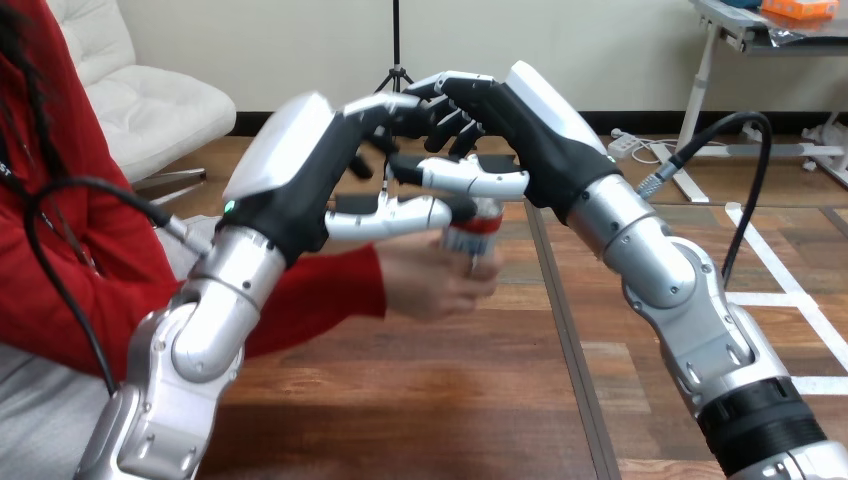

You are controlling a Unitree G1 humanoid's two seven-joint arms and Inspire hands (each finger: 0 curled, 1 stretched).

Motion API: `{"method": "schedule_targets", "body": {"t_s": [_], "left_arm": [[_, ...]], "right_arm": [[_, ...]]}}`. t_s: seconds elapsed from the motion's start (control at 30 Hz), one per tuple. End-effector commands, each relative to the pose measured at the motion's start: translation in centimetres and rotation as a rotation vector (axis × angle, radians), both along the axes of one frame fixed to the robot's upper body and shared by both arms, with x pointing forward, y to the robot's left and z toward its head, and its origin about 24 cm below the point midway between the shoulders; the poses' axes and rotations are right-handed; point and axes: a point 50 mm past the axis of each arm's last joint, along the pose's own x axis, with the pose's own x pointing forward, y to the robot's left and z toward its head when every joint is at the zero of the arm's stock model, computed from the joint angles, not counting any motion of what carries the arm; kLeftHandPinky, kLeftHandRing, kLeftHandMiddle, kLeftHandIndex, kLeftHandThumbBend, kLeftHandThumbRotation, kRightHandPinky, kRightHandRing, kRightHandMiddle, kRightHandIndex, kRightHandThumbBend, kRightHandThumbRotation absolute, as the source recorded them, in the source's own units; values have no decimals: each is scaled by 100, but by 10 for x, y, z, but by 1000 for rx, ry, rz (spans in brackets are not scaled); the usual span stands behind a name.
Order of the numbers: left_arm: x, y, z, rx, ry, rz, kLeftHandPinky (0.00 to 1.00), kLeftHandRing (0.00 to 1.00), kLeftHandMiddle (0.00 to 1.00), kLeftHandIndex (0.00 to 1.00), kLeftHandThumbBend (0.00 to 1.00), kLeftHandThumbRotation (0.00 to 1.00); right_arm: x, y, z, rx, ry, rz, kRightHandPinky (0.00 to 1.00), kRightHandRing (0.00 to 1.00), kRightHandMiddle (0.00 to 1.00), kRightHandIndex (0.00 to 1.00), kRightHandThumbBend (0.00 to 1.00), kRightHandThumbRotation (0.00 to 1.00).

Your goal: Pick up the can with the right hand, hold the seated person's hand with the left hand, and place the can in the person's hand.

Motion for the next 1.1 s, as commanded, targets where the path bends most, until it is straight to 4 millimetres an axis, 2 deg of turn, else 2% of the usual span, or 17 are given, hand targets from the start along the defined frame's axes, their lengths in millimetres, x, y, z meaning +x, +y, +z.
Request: {"method": "schedule_targets", "body": {"t_s": [0.0, 0.2, 0.7, 0.9, 1.07], "left_arm": [[2, -1, 21, -2, -69, -17, 58, 72, 76, 76, 100, 87], [1, -1, 22, 3, -55, -24, 58, 72, 77, 76, 100, 88], [-4, -1, 18, -9, -17, -34, 61, 77, 80, 79, 100, 88], [-9, -1, 12, -53, -20, -29, 63, 79, 81, 80, 100, 90], [-15, 1, 6, -136, -10, -35, 64, 80, 82, 81, 100, 97]], "right_arm": [[-2, -15, 6, 25, -26, -33, 58, 64, 68, 78, 88, 100], [-6, -17, 2, 67, -3, -33, 59, 64, 69, 79, 88, 100], [-19, -25, -6, 146, 6, -31, 59, 70, 73, 78, 93, 100], [-29, -30, -10, 187, 0, -35, 64, 76, 76, 79, 93, 100], [-41, -36, -17, 263, 3, -35, 70, 80, 79, 80, 93, 100]]}}
